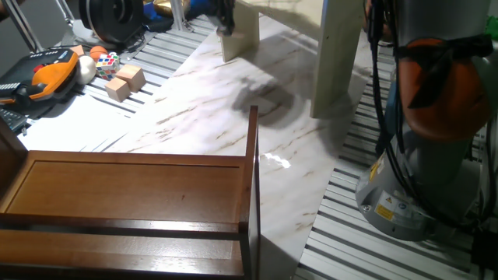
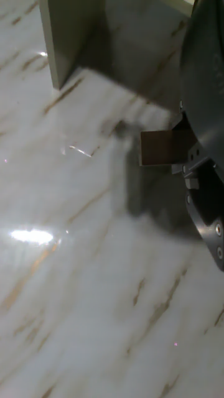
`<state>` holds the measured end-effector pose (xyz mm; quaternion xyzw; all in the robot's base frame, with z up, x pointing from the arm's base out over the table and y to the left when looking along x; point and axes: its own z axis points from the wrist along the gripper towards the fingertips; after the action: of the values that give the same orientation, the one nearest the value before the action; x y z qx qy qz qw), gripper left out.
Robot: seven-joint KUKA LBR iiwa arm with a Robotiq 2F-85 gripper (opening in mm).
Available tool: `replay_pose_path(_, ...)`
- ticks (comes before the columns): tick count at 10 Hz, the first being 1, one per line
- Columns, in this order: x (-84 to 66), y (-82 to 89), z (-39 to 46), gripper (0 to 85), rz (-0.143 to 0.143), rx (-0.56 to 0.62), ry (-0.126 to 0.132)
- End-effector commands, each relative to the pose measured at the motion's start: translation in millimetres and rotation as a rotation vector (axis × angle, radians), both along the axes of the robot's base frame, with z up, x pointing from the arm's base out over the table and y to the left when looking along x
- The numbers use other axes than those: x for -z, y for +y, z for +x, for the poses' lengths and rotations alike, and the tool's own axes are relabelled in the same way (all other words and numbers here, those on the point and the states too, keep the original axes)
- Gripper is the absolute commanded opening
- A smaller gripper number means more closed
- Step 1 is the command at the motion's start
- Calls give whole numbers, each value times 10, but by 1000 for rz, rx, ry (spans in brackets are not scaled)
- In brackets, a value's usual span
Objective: Put the object on the shelf
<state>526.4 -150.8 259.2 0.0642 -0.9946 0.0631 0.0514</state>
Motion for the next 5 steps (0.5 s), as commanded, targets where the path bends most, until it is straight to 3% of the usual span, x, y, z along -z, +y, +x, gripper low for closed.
replay_pose_path(1,34,66,9,0,3,6,-1)
replay_pose_path(2,81,149,16,0,-11,12,-3)
replay_pose_path(4,255,390,92,0,9,49,-3)
replay_pose_path(5,309,448,108,0,-11,62,-18)
